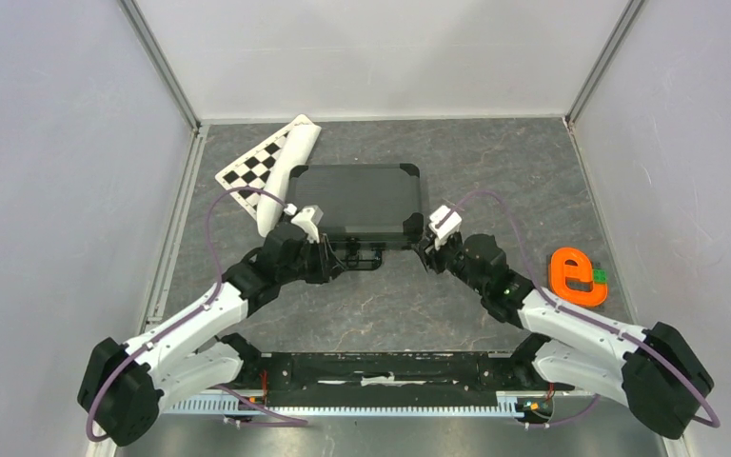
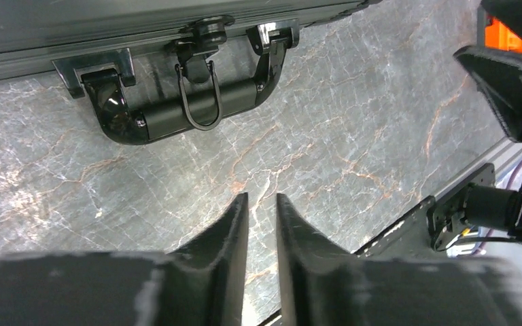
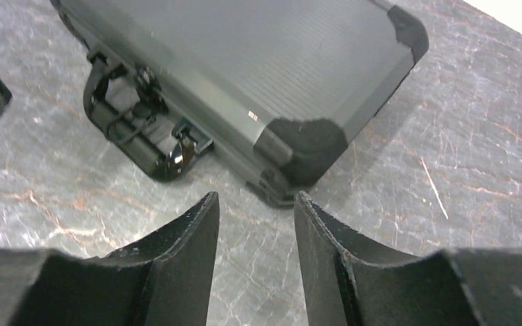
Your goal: Pack up texas hold em set
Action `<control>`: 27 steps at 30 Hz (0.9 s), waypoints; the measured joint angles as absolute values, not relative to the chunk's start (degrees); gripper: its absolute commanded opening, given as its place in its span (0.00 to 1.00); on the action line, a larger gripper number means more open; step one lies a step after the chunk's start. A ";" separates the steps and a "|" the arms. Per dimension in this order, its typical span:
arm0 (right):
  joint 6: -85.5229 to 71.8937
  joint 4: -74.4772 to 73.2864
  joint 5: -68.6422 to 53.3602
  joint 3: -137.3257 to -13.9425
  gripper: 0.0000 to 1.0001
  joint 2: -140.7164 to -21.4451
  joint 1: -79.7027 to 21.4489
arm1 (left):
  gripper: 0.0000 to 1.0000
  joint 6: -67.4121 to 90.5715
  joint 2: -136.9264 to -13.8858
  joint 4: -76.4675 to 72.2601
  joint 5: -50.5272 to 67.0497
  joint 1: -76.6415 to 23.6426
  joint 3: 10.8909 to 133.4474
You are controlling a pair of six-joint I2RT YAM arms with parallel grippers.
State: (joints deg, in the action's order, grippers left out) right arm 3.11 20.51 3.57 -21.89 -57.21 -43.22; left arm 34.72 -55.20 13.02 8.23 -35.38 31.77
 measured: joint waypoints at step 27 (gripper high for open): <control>-12.25 6.28 -15.05 -61.21 0.07 -98.17 -32.08 | 0.66 41.08 -71.42 -3.60 -7.55 -45.74 25.65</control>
